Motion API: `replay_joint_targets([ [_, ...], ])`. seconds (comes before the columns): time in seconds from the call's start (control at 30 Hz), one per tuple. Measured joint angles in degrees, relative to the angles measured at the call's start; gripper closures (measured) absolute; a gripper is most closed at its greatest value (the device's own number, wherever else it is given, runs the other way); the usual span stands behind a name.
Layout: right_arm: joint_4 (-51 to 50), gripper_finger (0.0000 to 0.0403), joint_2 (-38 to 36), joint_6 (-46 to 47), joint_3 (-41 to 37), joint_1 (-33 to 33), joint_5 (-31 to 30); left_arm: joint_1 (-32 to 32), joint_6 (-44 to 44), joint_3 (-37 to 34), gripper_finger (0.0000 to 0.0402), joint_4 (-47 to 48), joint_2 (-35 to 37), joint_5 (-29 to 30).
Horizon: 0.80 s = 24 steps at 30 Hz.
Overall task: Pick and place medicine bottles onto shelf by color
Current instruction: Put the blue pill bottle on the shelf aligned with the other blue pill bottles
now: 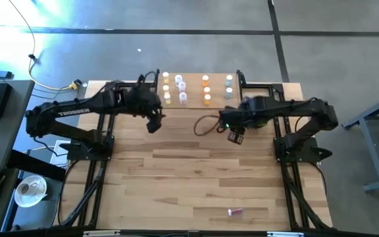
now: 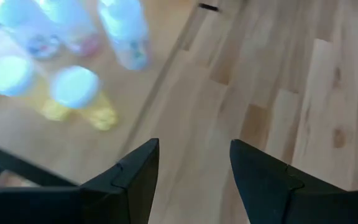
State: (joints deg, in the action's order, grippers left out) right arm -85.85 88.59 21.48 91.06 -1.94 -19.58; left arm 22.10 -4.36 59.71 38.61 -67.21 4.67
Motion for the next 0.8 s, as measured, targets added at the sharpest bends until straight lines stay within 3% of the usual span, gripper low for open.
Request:
replay_joint_targets([
  [0.37,10.25,0.0241,-5.19,10.52,-16.93,-13.66,6.94,-10.82,-10.46,-12.5,0.0213,-12.57,0.72,0.48],
  [0.8,33.42,0.0241,-5.04,13.18,-23.75,-30.51,8.99,-27.24,-24.52,-15.87,0.0213,-16.11,0.71,6.98],
])
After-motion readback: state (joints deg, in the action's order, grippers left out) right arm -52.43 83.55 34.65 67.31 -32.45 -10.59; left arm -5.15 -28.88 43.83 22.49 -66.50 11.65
